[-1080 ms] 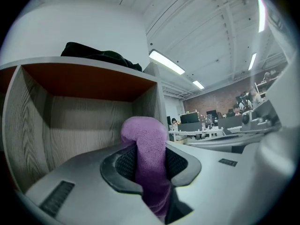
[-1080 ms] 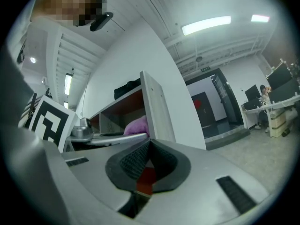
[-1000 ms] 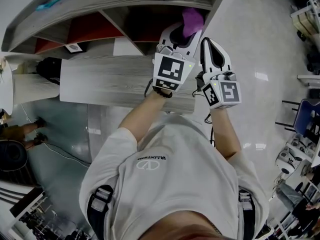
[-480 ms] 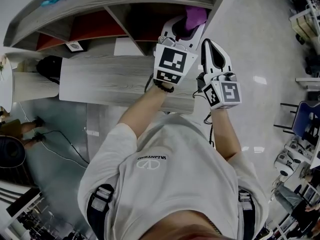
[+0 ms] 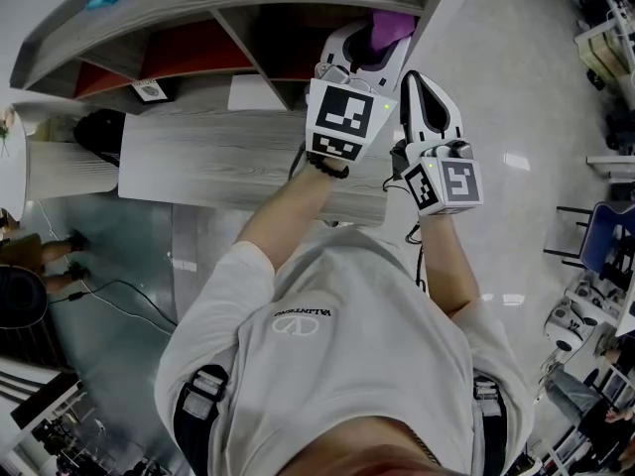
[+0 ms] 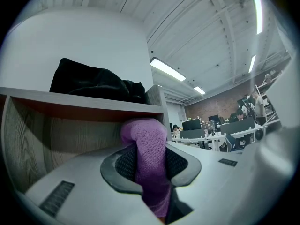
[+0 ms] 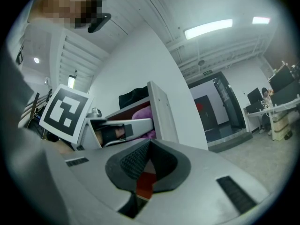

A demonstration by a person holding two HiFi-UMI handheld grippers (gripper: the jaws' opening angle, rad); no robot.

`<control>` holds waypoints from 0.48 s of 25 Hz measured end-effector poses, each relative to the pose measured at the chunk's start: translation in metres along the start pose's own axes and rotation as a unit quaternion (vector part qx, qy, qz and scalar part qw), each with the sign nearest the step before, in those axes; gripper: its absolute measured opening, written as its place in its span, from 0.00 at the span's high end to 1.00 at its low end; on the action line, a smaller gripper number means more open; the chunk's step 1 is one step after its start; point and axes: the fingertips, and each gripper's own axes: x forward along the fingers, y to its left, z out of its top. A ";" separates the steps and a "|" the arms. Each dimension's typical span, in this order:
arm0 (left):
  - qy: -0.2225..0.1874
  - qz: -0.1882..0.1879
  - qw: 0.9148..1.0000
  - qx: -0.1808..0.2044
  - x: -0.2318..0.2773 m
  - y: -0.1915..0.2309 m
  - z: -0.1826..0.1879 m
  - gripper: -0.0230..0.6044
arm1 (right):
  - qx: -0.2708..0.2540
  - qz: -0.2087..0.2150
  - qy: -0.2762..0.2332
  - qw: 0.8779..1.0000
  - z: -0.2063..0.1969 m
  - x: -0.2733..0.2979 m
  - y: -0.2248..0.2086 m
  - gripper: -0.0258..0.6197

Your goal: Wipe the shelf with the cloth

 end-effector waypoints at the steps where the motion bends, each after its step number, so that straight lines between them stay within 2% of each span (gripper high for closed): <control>1: -0.001 0.000 1.000 -0.001 0.000 0.000 0.001 0.79 | -0.001 -0.001 -0.003 1.000 0.003 0.001 0.000 0.96; 12: -0.014 -0.005 1.000 -0.010 -0.002 0.002 0.015 0.79 | -0.009 -0.021 -0.025 0.999 0.031 0.011 0.004 0.96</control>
